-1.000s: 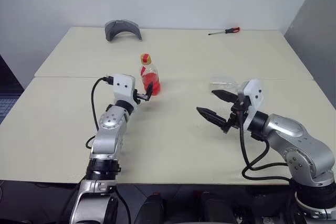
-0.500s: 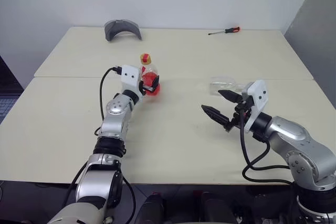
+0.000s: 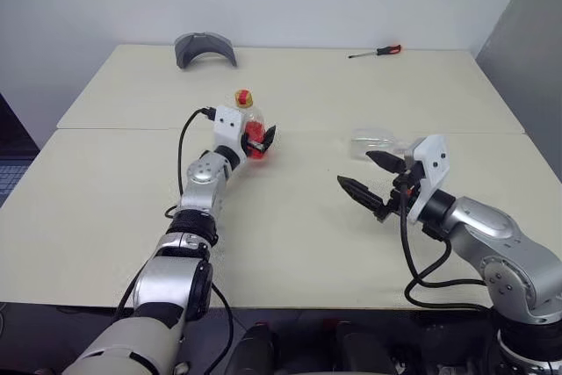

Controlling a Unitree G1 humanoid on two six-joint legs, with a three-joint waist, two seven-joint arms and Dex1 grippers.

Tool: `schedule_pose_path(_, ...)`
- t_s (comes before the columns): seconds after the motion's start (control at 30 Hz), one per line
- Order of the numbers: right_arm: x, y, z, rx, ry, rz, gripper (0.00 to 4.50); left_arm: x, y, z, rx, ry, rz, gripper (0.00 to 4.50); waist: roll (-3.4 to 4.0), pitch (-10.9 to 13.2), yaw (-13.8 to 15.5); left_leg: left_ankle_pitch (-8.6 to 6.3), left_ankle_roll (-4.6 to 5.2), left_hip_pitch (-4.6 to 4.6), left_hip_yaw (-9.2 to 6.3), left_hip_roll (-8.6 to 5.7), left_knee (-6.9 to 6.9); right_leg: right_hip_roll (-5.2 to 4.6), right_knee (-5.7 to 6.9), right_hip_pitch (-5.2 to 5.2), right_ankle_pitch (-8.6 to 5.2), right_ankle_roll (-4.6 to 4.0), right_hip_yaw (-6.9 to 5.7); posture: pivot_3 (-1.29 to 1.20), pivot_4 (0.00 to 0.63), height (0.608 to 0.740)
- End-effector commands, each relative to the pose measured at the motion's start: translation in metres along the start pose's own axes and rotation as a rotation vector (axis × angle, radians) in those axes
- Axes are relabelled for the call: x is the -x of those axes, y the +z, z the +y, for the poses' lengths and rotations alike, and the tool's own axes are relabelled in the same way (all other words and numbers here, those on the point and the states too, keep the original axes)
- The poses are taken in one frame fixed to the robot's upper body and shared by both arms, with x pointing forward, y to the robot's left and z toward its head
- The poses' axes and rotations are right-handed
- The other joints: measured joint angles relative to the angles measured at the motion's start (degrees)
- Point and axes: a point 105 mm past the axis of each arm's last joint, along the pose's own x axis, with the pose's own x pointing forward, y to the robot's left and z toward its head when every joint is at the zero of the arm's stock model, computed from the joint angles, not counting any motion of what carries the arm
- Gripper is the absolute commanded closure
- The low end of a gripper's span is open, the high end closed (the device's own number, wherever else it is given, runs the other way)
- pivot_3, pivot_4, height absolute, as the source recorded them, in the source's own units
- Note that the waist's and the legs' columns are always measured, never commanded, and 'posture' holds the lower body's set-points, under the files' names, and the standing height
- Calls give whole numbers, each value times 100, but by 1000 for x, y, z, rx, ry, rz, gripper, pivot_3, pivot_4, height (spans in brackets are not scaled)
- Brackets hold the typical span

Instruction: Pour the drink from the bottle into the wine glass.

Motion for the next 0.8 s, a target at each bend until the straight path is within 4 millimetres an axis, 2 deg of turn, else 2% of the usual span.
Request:
schedule_pose_path(0.03, 5, 13, 1, 29, -9, -42, 0, -6, 17, -1, 18, -11, -71, 439, 0, 0, 0, 0, 0, 0, 0, 0, 0, 0, 0, 0, 0, 0, 0, 0, 150, 740)
schedule_pose_path(0.07, 5, 13, 2, 28, -9, -42, 0, -7, 17, -3, 25, -19, -74, 599, 0, 0, 0, 0, 0, 0, 0, 0, 0, 0, 0, 0, 0, 0, 0, 0, 150, 740)
schedule_pose_path(0.2, 6, 11, 2, 27, -14, -39, 0, -4, 15, -5, 27, -29, -76, 1798, 0, 0, 0, 0, 0, -1, -1, 0, 2, 0, 1, 0, 0, 0, -1, 0, 150, 740)
schedule_pose_path(0.3, 5, 12, 1, 28, -16, -42, 0, -3, 12, -5, 31, -24, -72, 2215, 0, 0, -2, 0, 0, 0, -1, 0, 2, 0, 2, 0, 0, 0, -1, 0, 150, 740)
schedule_pose_path(0.47, -6, 18, -7, 75, -38, -25, 0, -4, 19, -14, 15, -68, -84, 2317, 0, 0, -16, 0, 0, 1, 2, 0, 4, 0, 5, -1, 0, 0, 3, 0, 150, 740)
schedule_pose_path(0.63, -36, 50, -22, 127, -39, -110, 0, -6, 37, -46, 4, -281, -68, 2335, 0, 0, -39, 2, -1, -1, 1, -1, 6, 2, 9, -5, 1, 0, 2, 0, 150, 740)
schedule_pose_path(0.73, -60, 72, -20, 130, 9, -167, 0, 2, 45, -71, -41, -462, -43, 2397, 1, 0, -94, 13, -20, -3, 1, -1, 3, 2, 8, -7, 1, -1, 3, 0, 150, 740)
schedule_pose_path(0.8, -72, 75, -17, 161, 29, -162, 0, 6, 51, -81, -71, -545, -46, 2428, 1, 0, -125, 14, -21, -6, 1, 0, 1, 2, 6, -9, 1, -2, 5, 0, 150, 740)
